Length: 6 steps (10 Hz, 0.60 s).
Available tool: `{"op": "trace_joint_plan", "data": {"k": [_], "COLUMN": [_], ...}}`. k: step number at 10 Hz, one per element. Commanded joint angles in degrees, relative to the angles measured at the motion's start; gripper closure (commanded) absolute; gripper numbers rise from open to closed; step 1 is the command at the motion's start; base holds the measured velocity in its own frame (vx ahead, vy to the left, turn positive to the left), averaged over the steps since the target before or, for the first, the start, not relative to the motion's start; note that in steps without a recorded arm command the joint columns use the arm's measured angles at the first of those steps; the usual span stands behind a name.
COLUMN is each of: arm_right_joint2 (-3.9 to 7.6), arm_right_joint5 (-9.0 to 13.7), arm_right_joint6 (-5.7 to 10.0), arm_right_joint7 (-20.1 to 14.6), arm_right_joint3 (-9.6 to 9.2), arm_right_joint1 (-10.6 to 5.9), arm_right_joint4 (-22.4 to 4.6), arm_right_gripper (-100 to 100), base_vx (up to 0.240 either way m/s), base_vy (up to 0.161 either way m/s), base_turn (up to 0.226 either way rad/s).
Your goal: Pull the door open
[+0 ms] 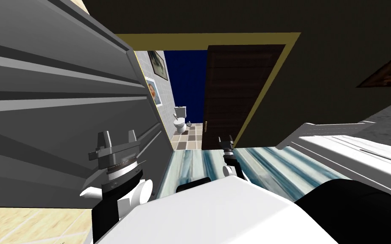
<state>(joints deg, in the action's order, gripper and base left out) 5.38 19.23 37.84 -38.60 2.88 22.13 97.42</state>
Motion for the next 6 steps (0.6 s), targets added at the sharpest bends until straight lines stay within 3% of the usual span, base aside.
{"op": "trace_joint_plan", "data": {"k": [1,6], "arm_right_joint2": [-0.1,0.08], "arm_right_joint5": [1.55,6.41], "arm_right_joint6": [0.75,2.99], "arm_right_joint7": [-1.81,-7.49], "arm_right_joint3": [0.11,0.77], "arm_right_joint1": [-0.63,-1.9], "arm_right_joint4": [-2.7,-10.25], "arm_right_gripper": [-100,-100], "base_vx": [0.096,0.086], "base_vy": [-0.033,-0.052], "base_turn": [0.213,0.209]}}
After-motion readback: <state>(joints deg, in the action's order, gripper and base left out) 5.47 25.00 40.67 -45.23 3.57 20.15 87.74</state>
